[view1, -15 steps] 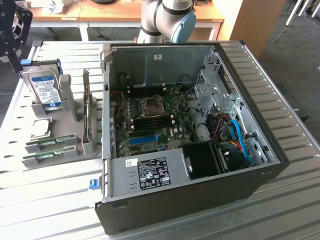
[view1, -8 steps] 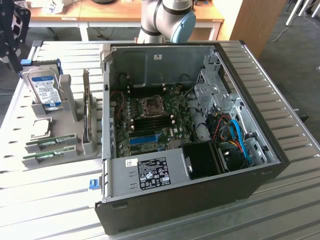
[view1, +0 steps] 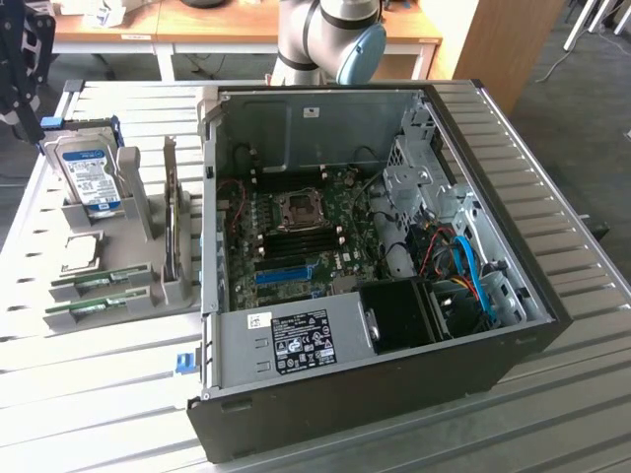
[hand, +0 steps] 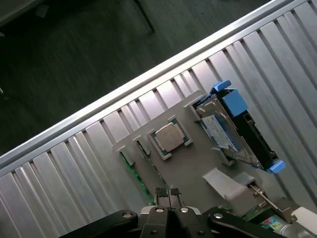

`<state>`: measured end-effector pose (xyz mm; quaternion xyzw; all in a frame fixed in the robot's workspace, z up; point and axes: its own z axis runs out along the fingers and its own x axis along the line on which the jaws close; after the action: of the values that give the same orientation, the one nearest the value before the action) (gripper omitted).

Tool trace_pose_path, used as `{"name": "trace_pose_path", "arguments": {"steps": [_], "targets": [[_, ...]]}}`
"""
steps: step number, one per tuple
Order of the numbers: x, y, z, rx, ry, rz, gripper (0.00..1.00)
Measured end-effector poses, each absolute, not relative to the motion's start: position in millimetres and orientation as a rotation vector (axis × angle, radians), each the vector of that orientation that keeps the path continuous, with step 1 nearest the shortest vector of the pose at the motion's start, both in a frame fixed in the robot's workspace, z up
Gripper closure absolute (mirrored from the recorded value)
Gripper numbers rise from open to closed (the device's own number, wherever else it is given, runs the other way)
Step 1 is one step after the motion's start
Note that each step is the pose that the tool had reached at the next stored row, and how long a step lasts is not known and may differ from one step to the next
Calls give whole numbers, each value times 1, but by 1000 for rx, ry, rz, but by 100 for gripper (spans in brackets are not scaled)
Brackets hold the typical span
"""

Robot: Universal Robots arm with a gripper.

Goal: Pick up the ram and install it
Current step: 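Pick up the ram and move it above insertion slot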

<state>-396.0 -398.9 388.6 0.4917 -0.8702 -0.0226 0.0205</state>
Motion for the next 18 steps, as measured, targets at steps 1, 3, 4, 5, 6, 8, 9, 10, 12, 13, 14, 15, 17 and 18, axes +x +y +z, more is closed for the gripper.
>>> {"name": "trace_pose_path", "arguments": {"steps": [1, 3, 4, 5, 6, 8, 9, 10, 12, 13, 14, 15, 17, 18], "targets": [[-396, -399, 389, 1547, -2686, -70, 89], [-396, -399, 389, 1591, -2659, -69, 89], [-396, -399, 389, 1615, -2644, -68, 89], [-396, -399, 389, 1636, -2630, -68, 89], [-396, -399, 389, 1657, -2616, -68, 89], [-396, -399, 389, 1700, -2587, -67, 89], [-396, -399, 389, 1722, -2571, -67, 89], [-396, -399, 389, 1745, -2555, -66, 89], [-396, -399, 389, 1791, -2521, -65, 89], [-396, -399, 389, 1814, -2505, -65, 89], [-396, -399, 389, 1836, -2488, -64, 89], [-396, -399, 389, 1857, -2472, -64, 89], [-396, -399, 389, 1899, -2438, -63, 89], [-396, -399, 389, 1919, -2422, -62, 89]]}}
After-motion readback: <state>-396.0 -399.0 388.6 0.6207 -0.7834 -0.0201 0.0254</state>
